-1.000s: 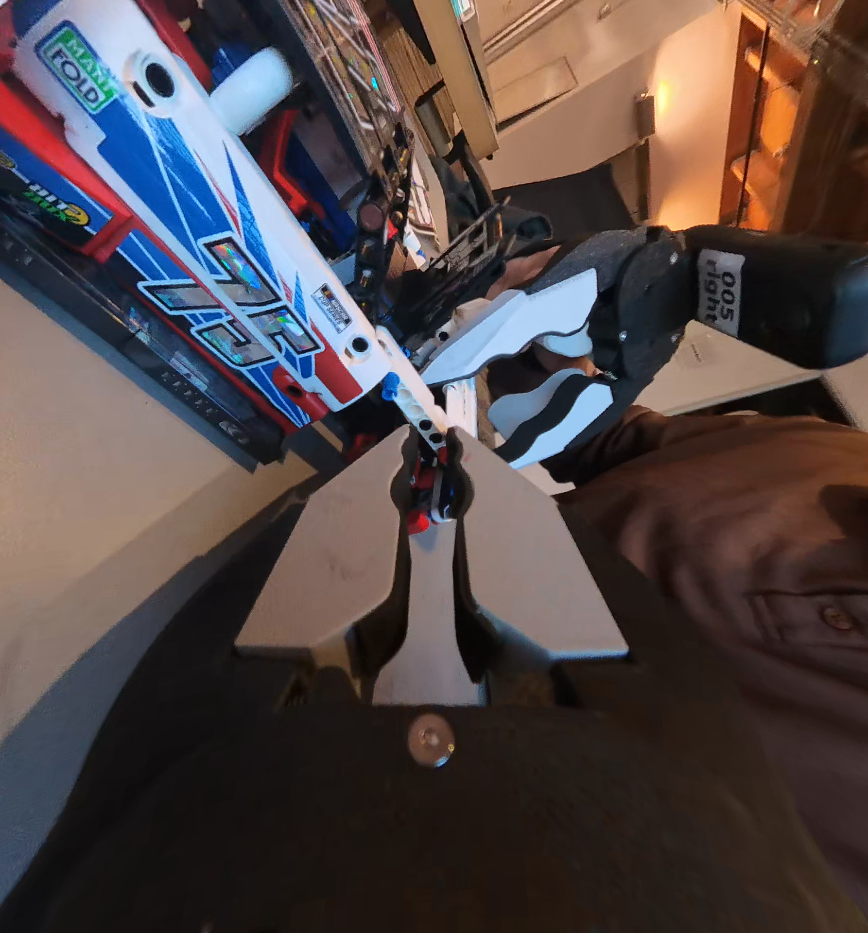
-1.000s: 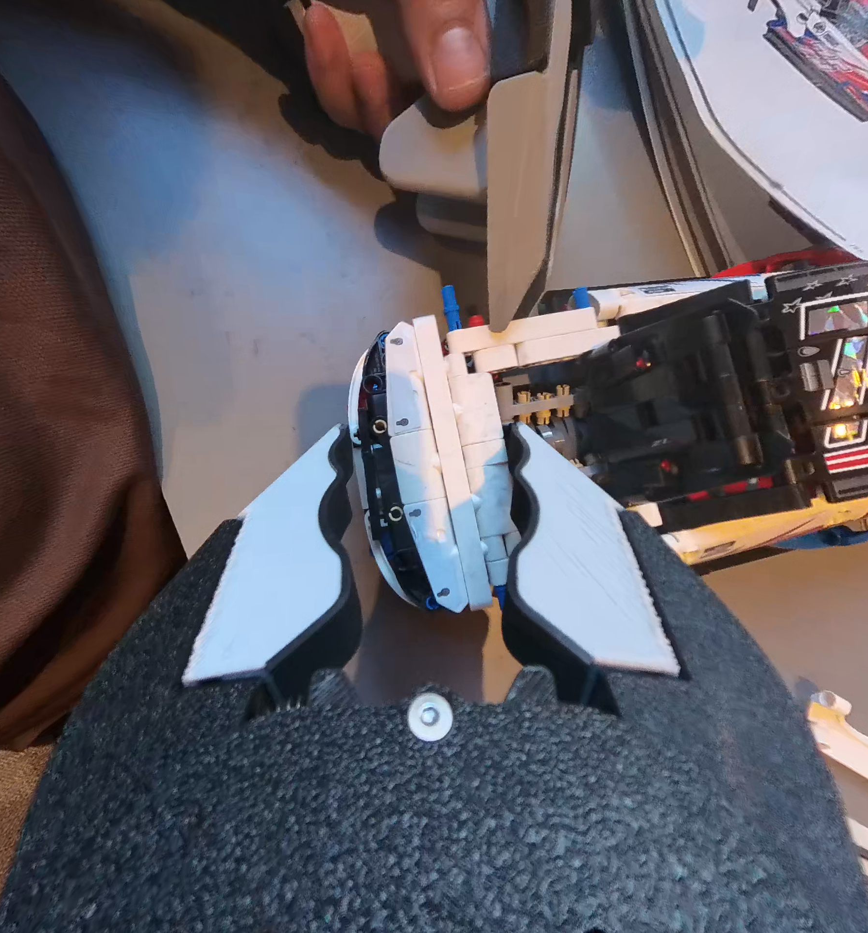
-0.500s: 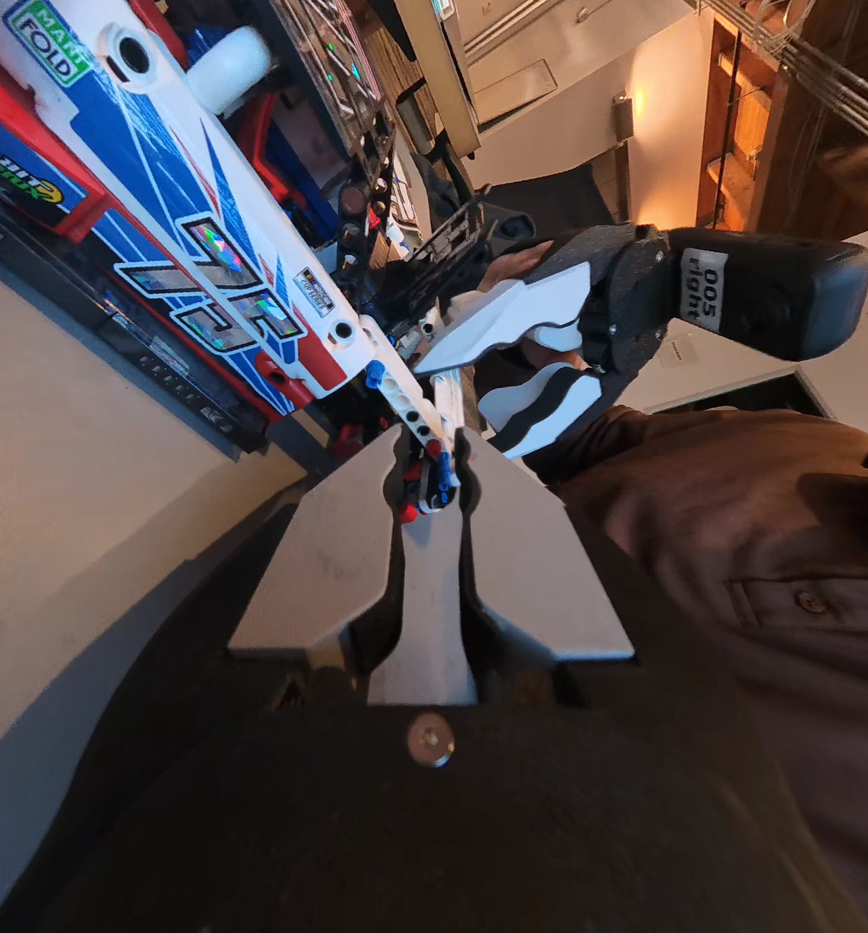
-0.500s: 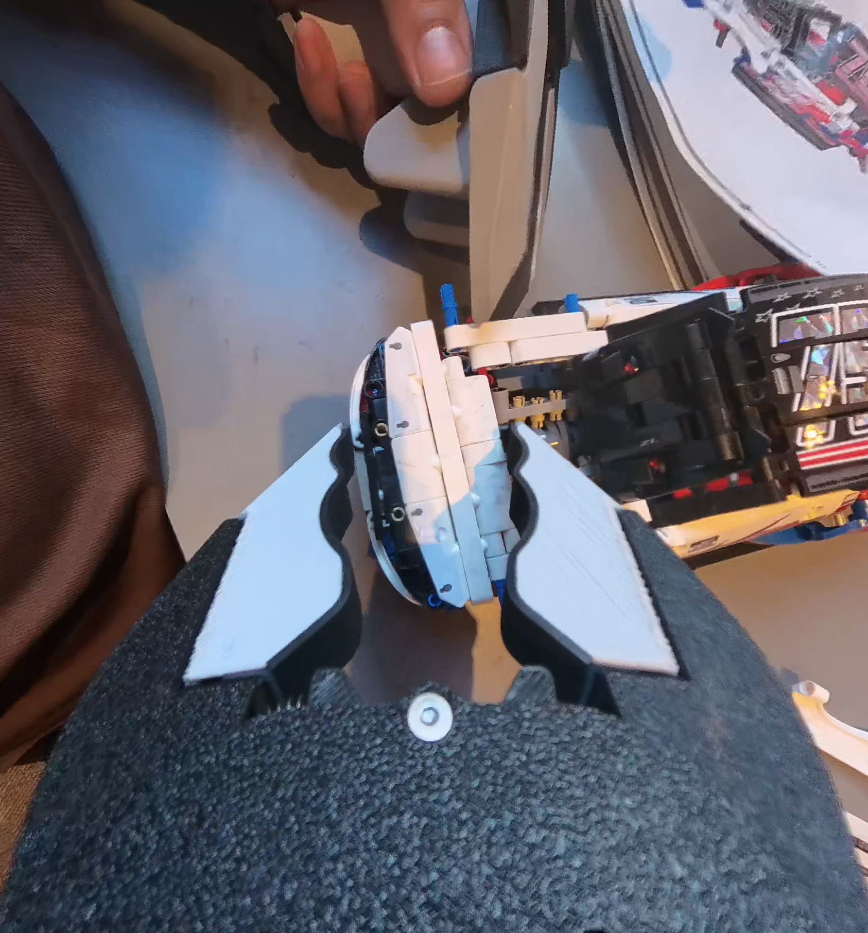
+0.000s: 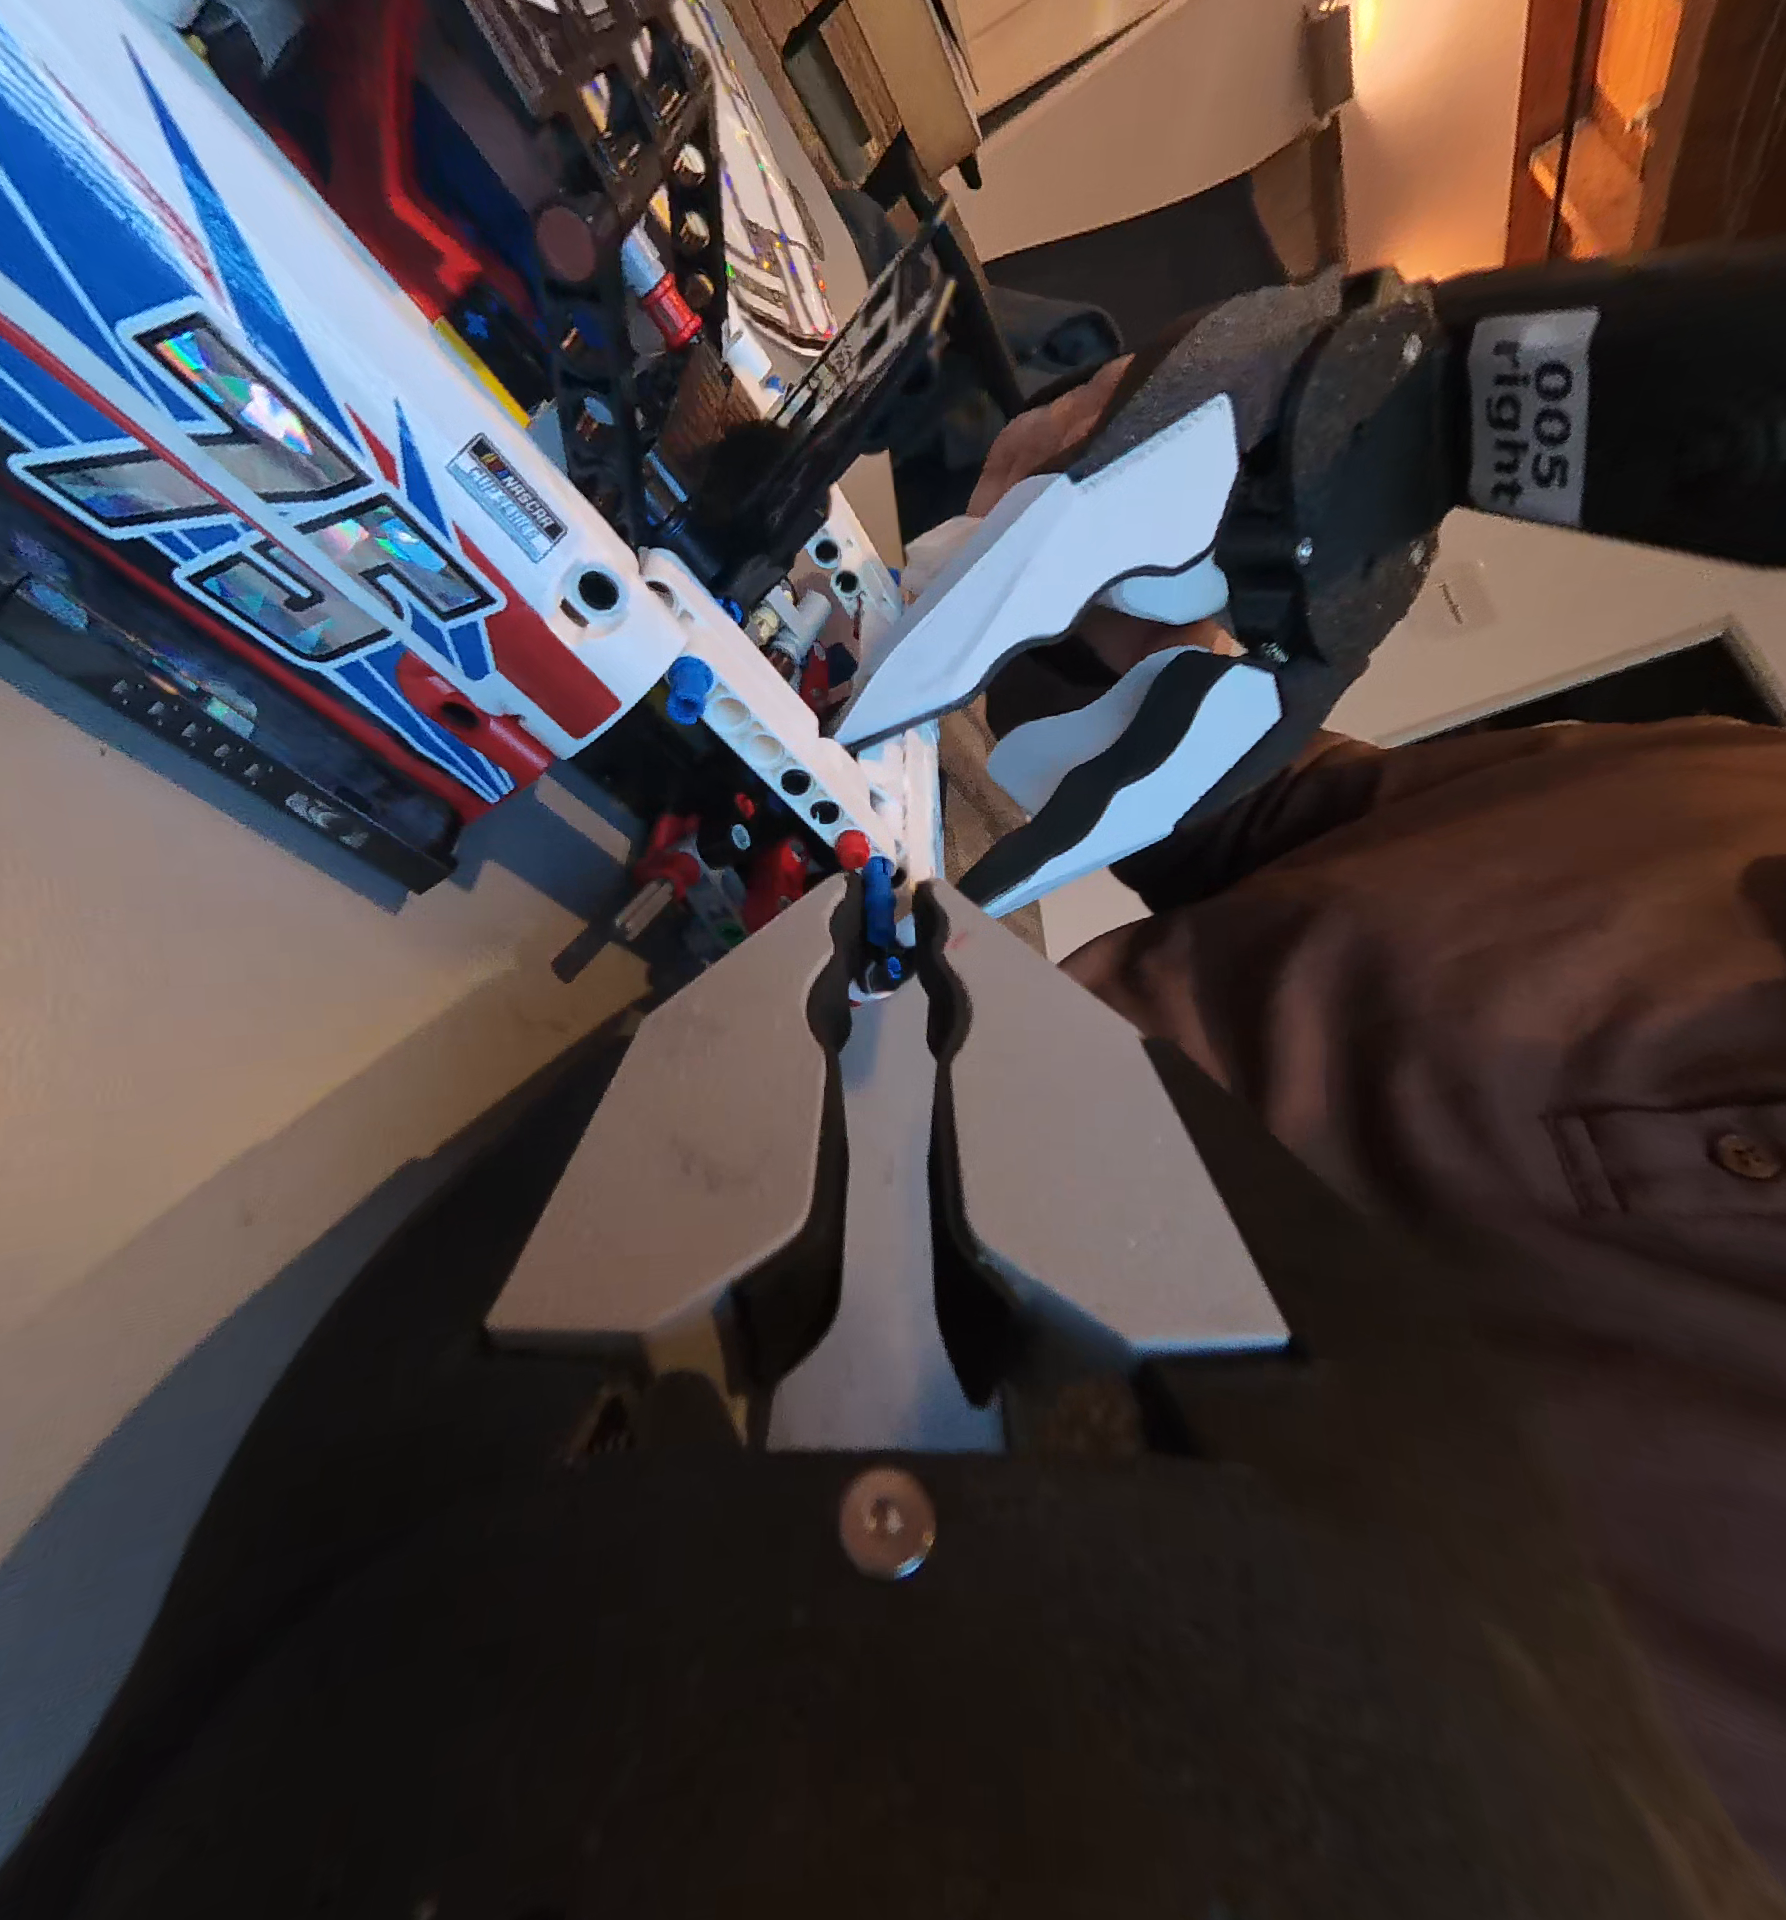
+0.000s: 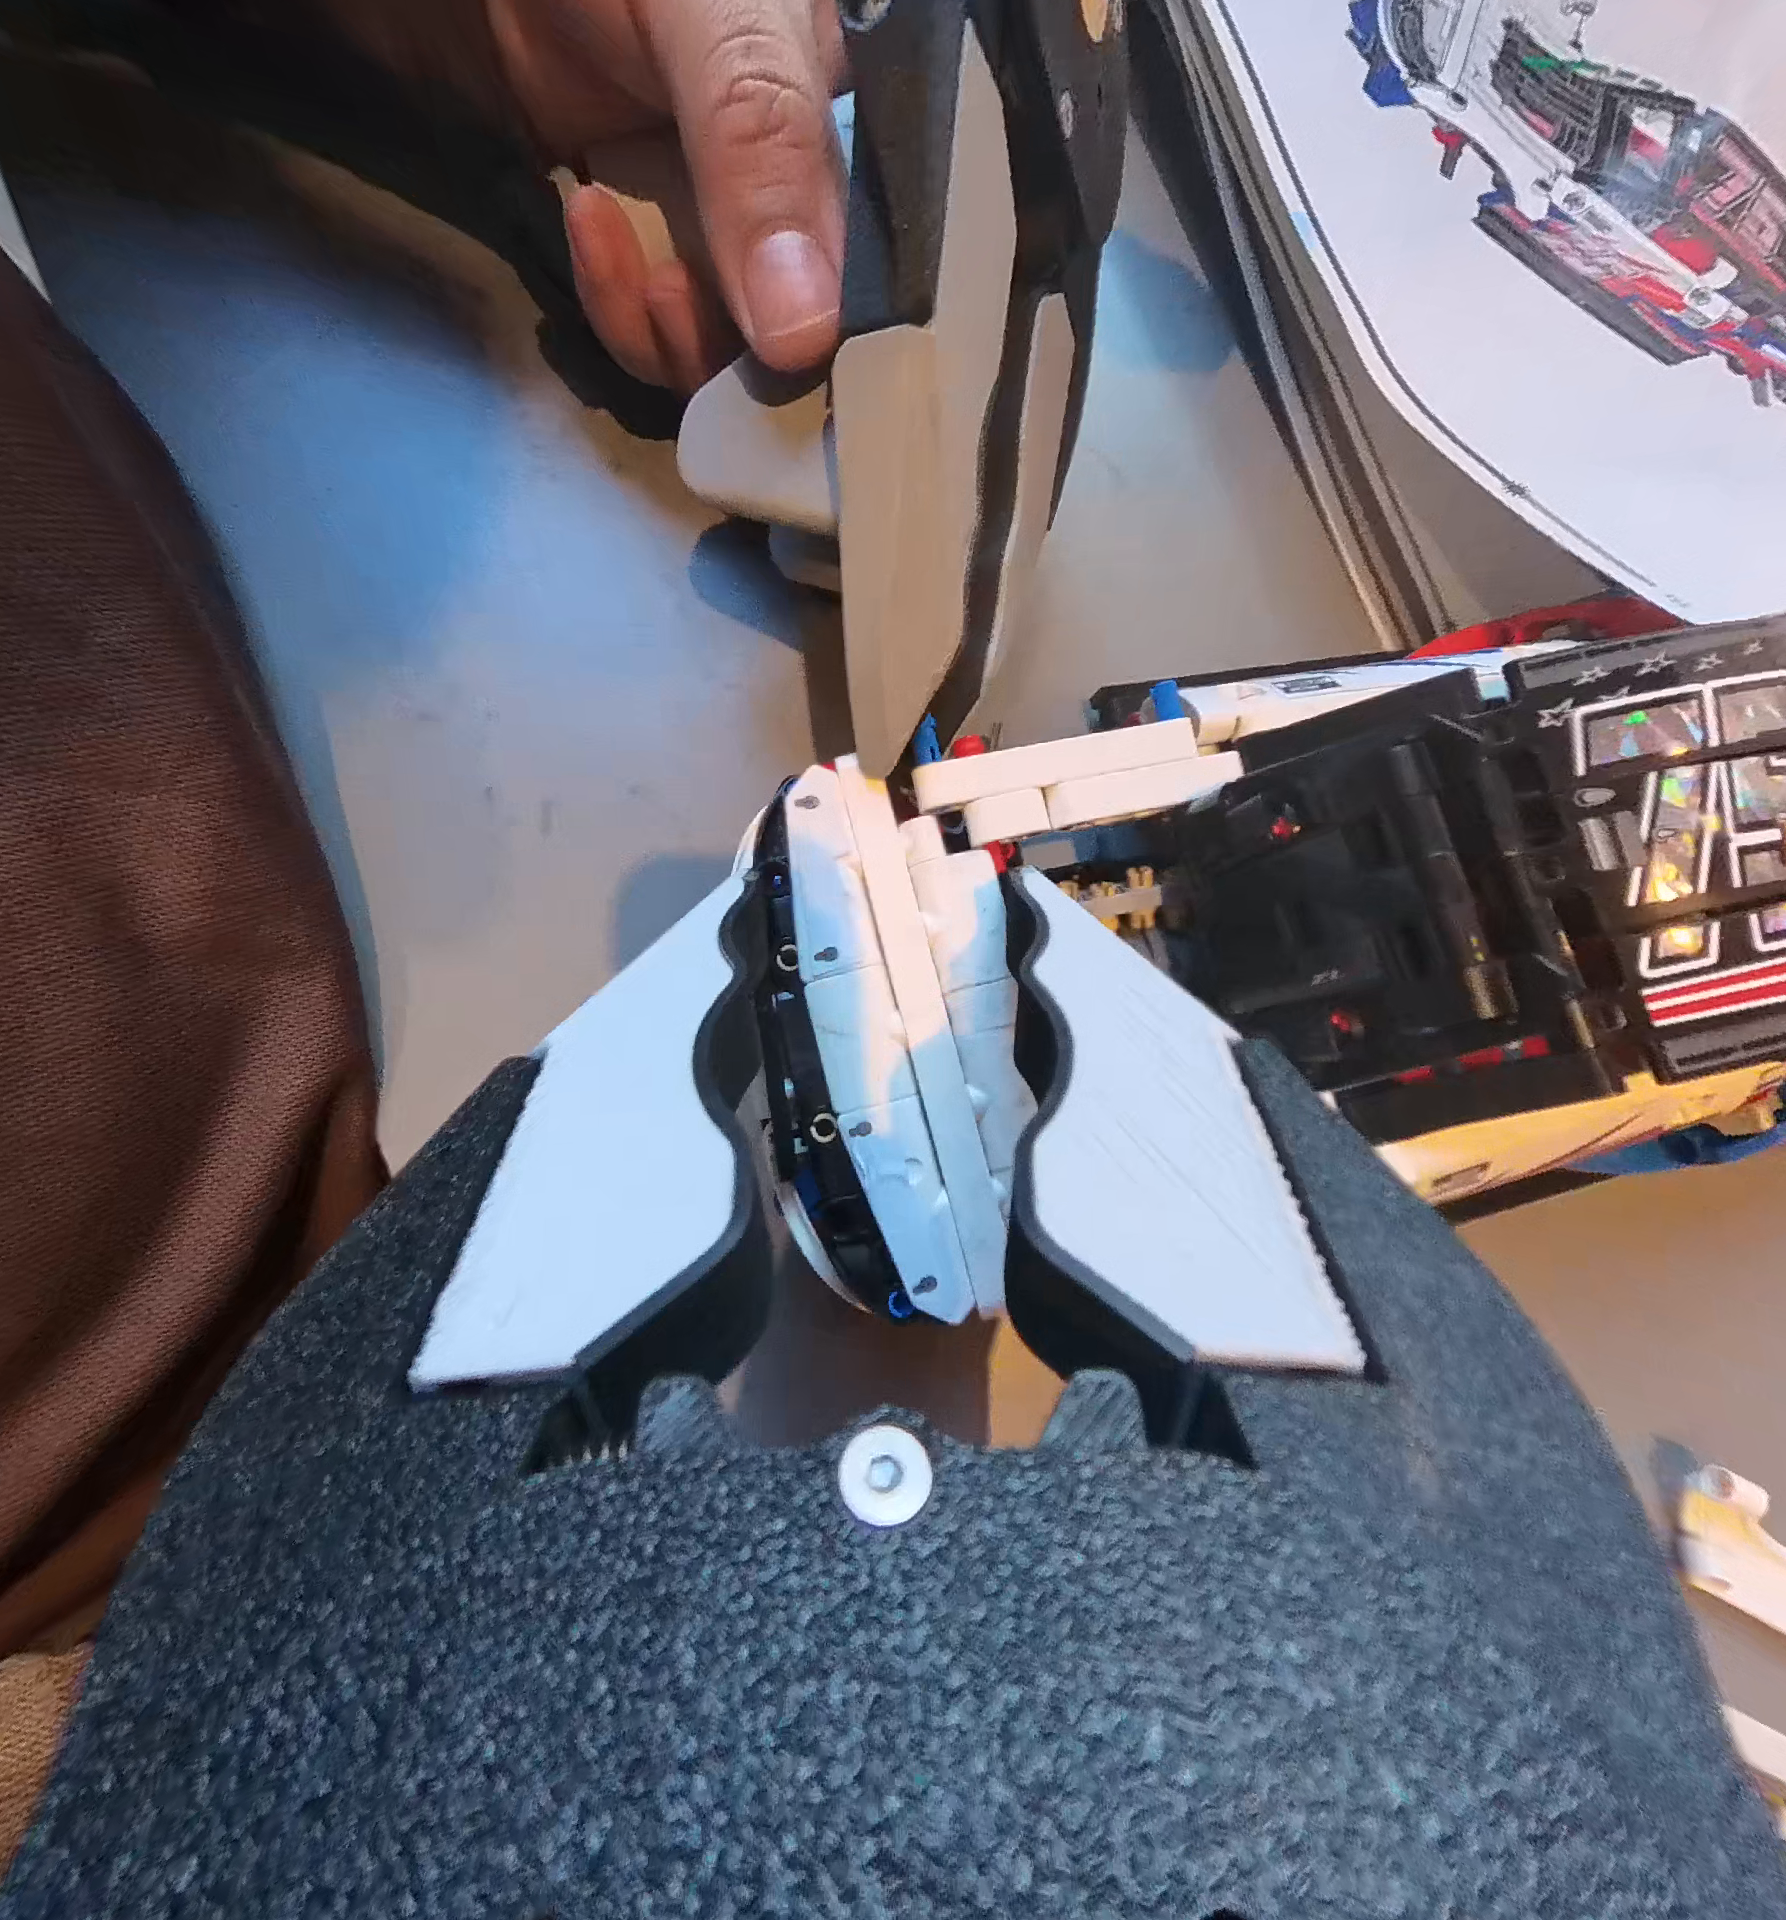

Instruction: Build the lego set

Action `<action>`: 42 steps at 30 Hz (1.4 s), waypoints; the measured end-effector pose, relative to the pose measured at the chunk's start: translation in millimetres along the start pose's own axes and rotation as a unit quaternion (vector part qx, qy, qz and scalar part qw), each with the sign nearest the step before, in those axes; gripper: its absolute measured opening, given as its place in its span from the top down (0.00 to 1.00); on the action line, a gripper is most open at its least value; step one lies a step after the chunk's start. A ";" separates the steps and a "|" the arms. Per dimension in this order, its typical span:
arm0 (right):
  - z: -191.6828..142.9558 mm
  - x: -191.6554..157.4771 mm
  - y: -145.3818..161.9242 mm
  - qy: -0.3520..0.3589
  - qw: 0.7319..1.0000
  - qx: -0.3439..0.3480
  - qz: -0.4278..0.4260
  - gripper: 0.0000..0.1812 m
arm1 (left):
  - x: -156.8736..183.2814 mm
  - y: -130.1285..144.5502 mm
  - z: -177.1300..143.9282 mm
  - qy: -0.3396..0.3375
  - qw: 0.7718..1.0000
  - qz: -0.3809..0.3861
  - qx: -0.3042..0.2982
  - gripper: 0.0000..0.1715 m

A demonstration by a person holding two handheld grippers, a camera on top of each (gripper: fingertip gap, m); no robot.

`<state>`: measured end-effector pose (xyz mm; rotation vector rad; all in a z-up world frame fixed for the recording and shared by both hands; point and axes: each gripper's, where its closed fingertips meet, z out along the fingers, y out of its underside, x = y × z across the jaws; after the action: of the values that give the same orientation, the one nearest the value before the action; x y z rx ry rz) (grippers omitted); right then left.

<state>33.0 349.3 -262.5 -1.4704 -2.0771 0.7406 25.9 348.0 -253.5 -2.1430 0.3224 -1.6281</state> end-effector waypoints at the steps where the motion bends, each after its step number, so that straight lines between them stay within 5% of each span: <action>1: -0.3 -0.1 -0.4 -0.009 1.000 0.005 0.010 0.75 | -0.2 0.1 0.3 -0.002 1.000 0.005 -0.003 0.97; 7: -18.7 10.3 -15.5 -0.071 0.986 0.096 0.114 0.74 | -0.2 0.0 0.3 -0.008 1.000 0.014 -0.013 0.97; 18: -16.3 2.3 4.0 0.065 0.997 0.001 -0.028 0.78 | 4.4 -2.5 -13.1 -0.024 0.996 0.080 -0.015 0.91; 29: -8.9 1.4 13.4 -0.041 0.998 -0.004 0.042 0.70 | -1.1 -2.4 -16.2 -0.078 0.968 0.237 -0.037 0.95; 42: -6.5 1.9 12.5 -0.060 0.996 0.021 0.066 0.71 | -2.3 -2.0 -9.1 -0.051 0.972 0.224 -0.044 0.98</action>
<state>45.3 355.5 -266.0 -1.5868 -2.0519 0.9387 16.4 348.9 -252.5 -2.0168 0.7935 -1.2609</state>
